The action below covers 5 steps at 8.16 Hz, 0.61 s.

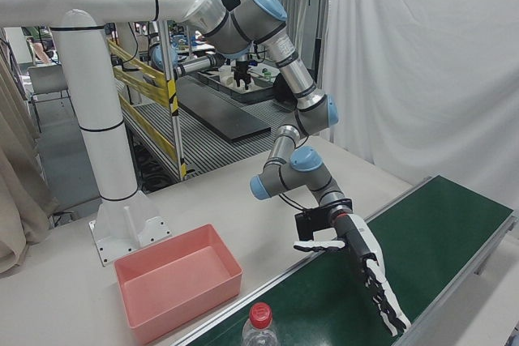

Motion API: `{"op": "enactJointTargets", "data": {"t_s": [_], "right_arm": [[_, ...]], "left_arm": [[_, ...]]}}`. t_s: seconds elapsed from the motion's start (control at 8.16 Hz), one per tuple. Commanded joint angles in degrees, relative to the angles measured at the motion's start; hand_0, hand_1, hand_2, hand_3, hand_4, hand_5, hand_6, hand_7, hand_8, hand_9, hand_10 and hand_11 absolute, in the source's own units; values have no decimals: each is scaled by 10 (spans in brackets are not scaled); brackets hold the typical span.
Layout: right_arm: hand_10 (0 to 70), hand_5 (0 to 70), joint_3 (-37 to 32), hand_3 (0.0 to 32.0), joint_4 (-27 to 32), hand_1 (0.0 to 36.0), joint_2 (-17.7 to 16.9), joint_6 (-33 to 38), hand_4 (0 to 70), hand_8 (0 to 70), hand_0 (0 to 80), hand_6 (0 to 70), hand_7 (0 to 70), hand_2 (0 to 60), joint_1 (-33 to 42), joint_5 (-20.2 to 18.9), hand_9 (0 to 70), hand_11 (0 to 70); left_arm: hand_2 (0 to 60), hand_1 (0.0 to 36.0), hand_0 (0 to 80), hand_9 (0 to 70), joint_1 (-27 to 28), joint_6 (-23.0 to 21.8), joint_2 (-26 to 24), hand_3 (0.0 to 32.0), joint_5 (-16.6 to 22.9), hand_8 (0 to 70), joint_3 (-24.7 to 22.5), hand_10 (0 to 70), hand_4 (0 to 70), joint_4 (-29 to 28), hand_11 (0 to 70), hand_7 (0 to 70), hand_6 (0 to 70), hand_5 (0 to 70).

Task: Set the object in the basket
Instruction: 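Move the left hand down toward the bottle on the conveyor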

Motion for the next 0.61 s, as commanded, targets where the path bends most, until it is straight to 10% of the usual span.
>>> {"op": "enactJointTargets", "data": {"t_s": [0.0,0.49], "right_arm": [[0,0,0,0,0,0,0,0,0,0,0,0,0,0,0,0,0,0],[0,0,1,0,0,0,0,0,0,0,0,0,0,0,0,0,0,0]], "left_arm": [[0,56,561,15,9,2,-33,0,-4,11,50,25,14,-5,53,0,3,81],[0,59,571,10,22,2,-34,0,-1,9,45,21,11,-1,49,0,0,79]]}}
